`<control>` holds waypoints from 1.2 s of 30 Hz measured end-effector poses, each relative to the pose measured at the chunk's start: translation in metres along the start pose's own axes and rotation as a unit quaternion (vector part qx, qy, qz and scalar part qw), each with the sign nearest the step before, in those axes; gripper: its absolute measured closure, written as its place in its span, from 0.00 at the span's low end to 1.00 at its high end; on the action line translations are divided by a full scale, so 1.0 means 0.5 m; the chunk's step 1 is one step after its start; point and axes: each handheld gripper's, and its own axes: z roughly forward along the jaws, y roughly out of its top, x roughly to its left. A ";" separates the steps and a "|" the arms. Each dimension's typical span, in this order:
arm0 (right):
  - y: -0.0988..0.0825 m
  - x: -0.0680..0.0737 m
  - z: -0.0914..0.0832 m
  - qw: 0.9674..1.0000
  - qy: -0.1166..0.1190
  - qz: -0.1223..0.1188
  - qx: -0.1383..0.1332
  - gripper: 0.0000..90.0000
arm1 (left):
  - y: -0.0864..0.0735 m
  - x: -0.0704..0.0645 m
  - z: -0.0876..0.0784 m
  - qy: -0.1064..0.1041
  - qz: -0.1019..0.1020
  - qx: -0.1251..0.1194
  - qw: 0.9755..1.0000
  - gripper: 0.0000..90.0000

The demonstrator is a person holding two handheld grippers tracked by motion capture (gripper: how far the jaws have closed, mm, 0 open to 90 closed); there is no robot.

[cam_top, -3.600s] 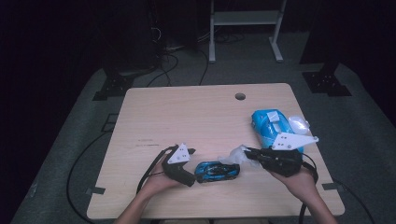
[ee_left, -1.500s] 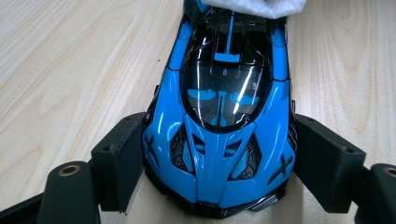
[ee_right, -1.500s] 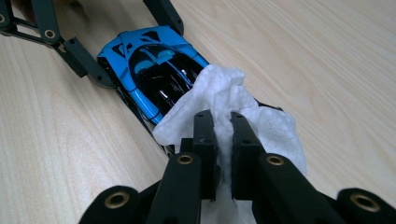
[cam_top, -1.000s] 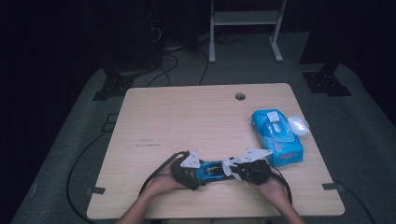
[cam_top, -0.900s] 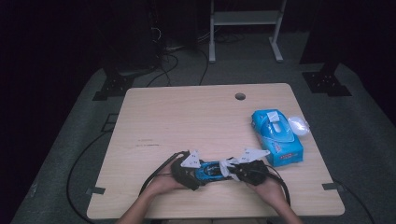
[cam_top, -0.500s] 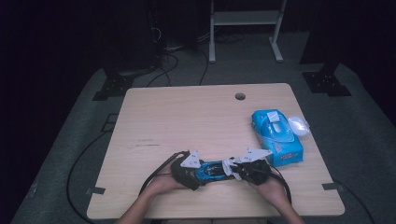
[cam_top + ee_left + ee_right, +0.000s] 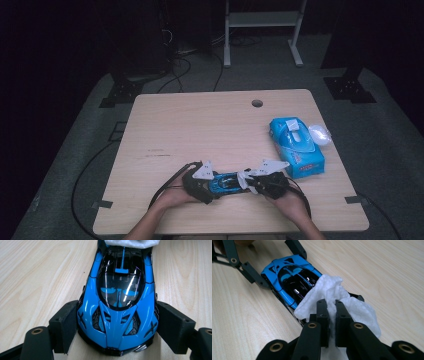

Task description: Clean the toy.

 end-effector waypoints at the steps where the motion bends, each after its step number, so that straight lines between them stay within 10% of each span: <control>1: 0.001 0.002 0.001 1.000 -0.001 -0.003 0.001 0.94 | -0.002 0.001 -0.002 -0.002 -0.003 0.000 1.000 0.25; 11: 0.029 0.033 0.026 0.999 0.042 -0.006 -0.022 0.93 | -0.001 -0.003 0.002 0.002 0.012 -0.004 1.000 0.27; 24: 0.014 0.020 0.013 1.000 0.027 0.006 -0.013 0.93 | -0.006 -0.001 -0.010 0.001 0.008 -0.004 1.000 0.27; 36: 0.057 0.060 0.045 0.998 0.045 -0.041 -0.010 0.93 | -0.008 -0.003 -0.008 0.004 0.013 -0.011 1.000 0.28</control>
